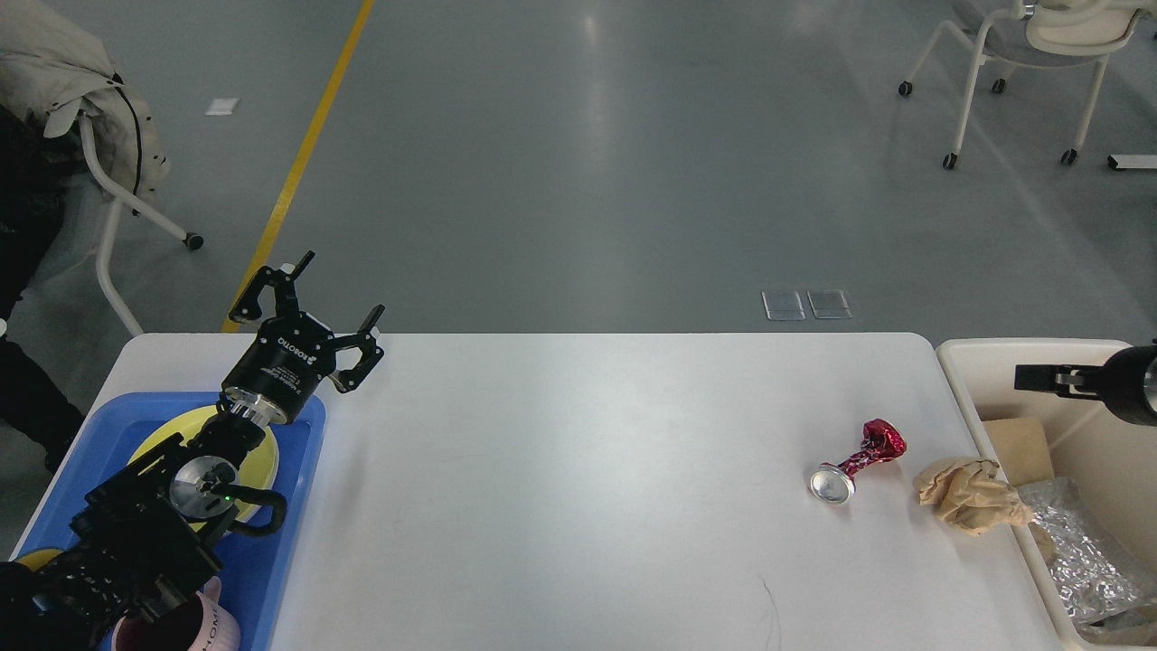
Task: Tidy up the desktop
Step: 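Lower the right gripper to the crumpled paper beside the bin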
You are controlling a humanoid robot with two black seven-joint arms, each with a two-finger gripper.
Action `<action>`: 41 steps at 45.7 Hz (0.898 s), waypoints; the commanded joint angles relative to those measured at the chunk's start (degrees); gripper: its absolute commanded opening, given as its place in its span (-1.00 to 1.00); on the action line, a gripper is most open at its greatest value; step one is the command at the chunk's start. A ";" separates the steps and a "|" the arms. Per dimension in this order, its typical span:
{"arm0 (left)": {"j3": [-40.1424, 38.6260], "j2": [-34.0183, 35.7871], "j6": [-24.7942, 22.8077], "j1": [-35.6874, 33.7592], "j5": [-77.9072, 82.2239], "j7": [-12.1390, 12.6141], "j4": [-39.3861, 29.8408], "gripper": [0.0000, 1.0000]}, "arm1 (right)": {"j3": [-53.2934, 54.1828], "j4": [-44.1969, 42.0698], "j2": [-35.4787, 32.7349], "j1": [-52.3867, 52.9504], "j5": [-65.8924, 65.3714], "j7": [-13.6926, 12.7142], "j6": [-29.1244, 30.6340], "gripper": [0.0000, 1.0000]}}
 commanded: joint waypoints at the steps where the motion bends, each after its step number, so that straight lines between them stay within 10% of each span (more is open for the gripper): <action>1: 0.00 0.00 0.00 0.00 0.00 0.00 0.01 1.00 | -0.79 18.90 -2.74 18.39 -0.04 -1.30 8.69 1.00; 13: 0.00 0.00 0.00 0.00 0.00 0.00 0.01 1.00 | -0.53 39.58 -3.88 48.55 -0.04 -2.00 33.22 1.00; 41: 0.00 0.00 0.00 0.00 0.00 0.00 0.01 1.00 | -0.97 38.09 -4.15 53.14 -5.31 -5.35 37.54 1.00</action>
